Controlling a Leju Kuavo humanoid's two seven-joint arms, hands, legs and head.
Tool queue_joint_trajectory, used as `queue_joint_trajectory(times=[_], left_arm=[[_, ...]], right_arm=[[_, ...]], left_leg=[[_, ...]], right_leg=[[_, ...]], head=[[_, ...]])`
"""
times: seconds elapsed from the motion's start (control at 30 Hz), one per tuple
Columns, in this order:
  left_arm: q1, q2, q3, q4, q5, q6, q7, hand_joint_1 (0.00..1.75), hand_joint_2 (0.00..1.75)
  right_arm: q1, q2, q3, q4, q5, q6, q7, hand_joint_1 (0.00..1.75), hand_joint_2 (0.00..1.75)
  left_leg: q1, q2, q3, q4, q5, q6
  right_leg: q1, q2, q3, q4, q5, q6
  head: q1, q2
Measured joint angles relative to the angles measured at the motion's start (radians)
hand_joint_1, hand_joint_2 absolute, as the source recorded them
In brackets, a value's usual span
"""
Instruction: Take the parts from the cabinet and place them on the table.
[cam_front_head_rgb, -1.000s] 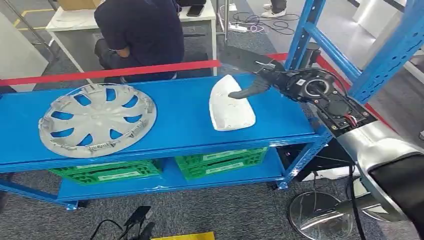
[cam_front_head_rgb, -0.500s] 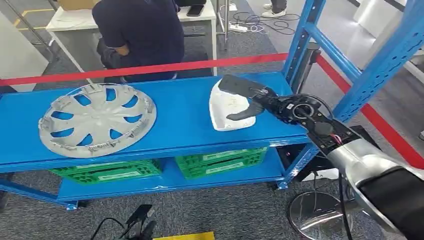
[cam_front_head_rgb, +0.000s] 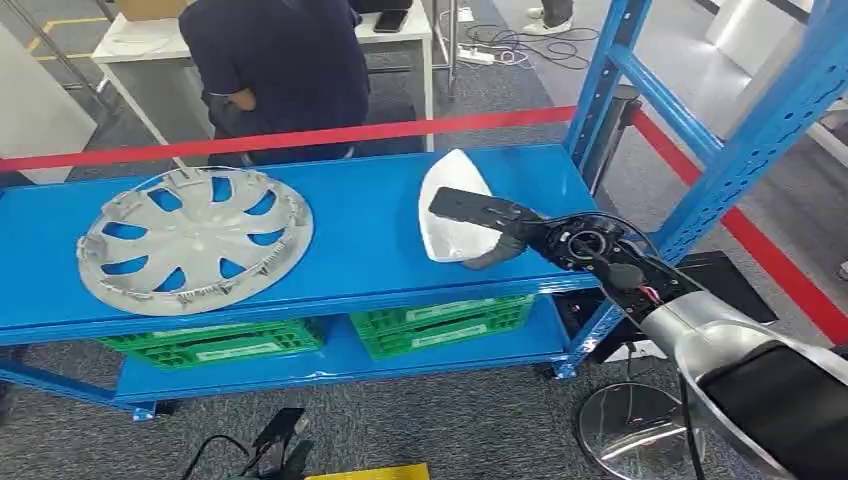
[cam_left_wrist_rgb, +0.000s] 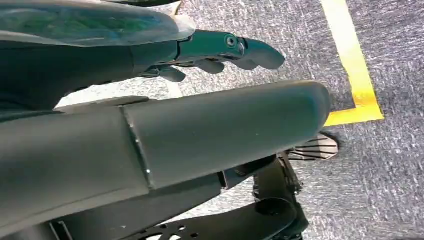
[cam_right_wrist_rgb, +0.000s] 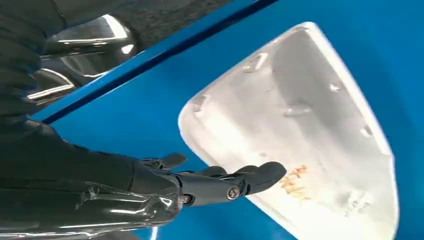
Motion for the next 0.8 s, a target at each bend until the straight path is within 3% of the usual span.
queue_joint_trajectory(times=[0.8], left_arm=[[-0.003,0.000,0.000,0.000,0.000,-0.004,-0.002,0.00,0.00]], right_arm=[[-0.001,0.000,0.050,0.021,0.014,0.021,0.010,0.00,1.75]], left_leg=[[0.000,0.000,0.000,0.000,0.000,0.000]], right_leg=[[0.000,0.000,0.000,0.000,0.000,0.000]], head=[[0.000,0.000]])
